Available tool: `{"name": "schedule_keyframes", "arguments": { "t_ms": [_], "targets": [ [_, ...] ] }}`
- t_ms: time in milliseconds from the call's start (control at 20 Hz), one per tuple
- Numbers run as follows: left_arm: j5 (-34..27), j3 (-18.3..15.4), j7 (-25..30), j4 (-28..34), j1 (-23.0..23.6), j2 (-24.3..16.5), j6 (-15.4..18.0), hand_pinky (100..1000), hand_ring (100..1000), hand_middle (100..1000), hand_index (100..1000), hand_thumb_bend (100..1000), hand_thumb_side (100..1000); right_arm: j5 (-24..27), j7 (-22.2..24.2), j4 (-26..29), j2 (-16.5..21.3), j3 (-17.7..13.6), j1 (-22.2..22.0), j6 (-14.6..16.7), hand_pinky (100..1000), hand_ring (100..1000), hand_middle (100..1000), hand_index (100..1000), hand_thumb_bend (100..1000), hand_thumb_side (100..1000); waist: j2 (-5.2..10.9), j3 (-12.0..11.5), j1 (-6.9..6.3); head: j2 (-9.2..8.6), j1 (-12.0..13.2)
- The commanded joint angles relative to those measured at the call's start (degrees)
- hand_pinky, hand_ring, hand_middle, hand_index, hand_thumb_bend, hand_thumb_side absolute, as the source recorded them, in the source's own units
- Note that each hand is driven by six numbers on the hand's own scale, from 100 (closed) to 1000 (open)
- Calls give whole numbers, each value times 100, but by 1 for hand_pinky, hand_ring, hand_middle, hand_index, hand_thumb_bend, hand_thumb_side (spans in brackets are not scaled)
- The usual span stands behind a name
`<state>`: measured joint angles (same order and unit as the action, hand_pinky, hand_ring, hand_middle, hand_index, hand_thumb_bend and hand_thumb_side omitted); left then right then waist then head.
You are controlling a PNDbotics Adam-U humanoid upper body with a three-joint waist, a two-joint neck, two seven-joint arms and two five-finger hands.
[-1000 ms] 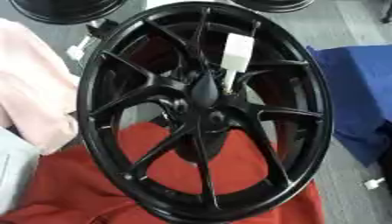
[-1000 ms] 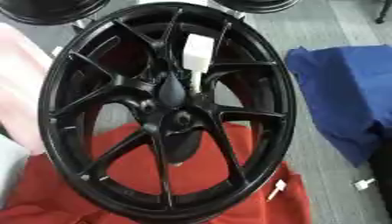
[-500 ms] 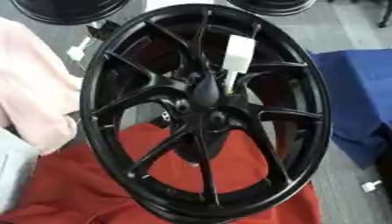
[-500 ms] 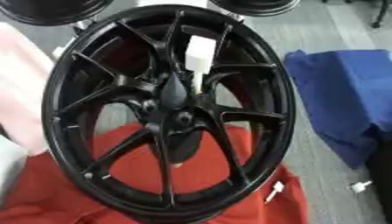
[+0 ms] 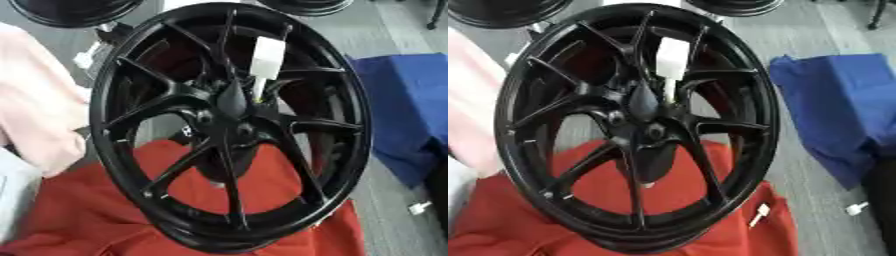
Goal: Pull the pin out of the wheel hub.
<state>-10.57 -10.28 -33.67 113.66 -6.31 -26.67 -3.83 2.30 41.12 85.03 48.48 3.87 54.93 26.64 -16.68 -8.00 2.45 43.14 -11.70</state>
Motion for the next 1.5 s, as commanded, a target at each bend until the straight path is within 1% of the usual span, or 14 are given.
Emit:
{"name": "schedule_keyframes", "arguments": {
  "t_ms": [50,200,300,350,550,800,1000,1050,1250,1500],
  "targets": [
    [59,-125,-42,93,55,-94,-38,657,578,556,781,289,610,-89,671,106,-194,44,116,587,855,796,740,785,100,215,173,53,-13,77,85],
    [68,-165,-94,87,131,-79,-76,657,577,556,781,289,611,-183,682,269,-437,77,22,495,856,798,743,786,100,223,215,128,-15,95,187],
    [89,-178,-73,65,135,-82,-90,658,578,557,781,289,609,-228,686,366,-533,90,-68,432,860,802,747,788,100,229,233,160,-25,97,216],
    [99,-197,-65,47,136,-83,-94,658,578,557,781,290,611,-216,702,418,-559,114,-118,409,867,819,759,793,100,245,237,175,-28,97,231],
    [64,-289,-130,-38,145,-72,-86,658,577,556,781,289,614,-259,779,711,-666,186,-254,377,874,839,785,809,100,276,228,211,-44,97,276],
    [16,-356,-196,-163,152,-43,-74,657,576,556,781,289,619,-574,774,915,-855,270,-394,268,878,845,792,819,100,302,195,202,-60,95,307],
    [-26,-414,-262,-286,175,-14,-67,657,575,555,780,291,624,-864,693,964,-916,284,-453,152,878,848,796,836,100,359,185,181,-46,86,317],
    [-32,-420,-270,-309,177,-11,-62,657,575,555,780,291,624,-959,667,969,-933,290,-458,116,877,848,796,839,100,387,184,176,-42,78,312],
    [-50,-432,-280,-362,171,-12,-41,657,575,555,781,291,626,-1392,581,944,-996,357,-492,-9,875,849,795,839,100,413,185,164,-22,54,303],
    [-70,-430,-275,-393,167,-10,-34,657,575,554,780,292,627,-1735,690,803,-1080,479,-538,-77,876,855,797,848,100,504,176,142,-7,71,313]
  ]
}}
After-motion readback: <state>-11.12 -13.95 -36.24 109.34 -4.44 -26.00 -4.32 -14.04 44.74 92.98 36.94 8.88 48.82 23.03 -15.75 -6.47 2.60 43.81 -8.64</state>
